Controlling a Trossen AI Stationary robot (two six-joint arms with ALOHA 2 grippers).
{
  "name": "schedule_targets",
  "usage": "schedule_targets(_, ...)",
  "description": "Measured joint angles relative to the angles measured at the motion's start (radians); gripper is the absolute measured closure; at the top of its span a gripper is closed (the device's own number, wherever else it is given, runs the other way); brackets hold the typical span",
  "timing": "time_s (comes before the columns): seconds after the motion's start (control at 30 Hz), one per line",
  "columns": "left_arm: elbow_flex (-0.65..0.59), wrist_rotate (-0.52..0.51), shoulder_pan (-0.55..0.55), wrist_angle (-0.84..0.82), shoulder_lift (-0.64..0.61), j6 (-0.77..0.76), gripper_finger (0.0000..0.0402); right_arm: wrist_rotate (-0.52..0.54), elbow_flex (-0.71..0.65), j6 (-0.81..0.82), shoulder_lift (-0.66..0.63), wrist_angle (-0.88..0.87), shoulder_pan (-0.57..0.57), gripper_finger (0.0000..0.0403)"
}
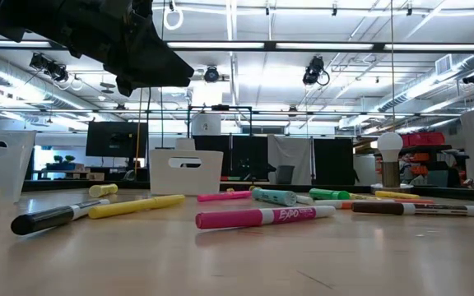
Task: Pick & Place Markers
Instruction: Put the blue highlighter pen into the gray bin, then put the orange marker pen into the white bin
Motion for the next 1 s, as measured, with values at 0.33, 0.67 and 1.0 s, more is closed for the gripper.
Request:
schedule_targets(0.33,0.000,-0.019,0.000,-0.001,0.000,0.004,0.0266,-0.066,0.000,-0.035,0.158,-0.055,-0.033,0.0353)
schedule_targets(0.67,0.000,-0.023,0.000,-0.001,0.000,0.003,0.0266,-0.117,0.000,-0.134,0.244,-0.053,-0.084,0.0335)
schedule_targets(1.0,0.000,-0.023,0.000,-0.001,0.000,0.003,0.0266,-0.020,0.000,-0.161,0.249,-0.051,-0.086,0.0273)
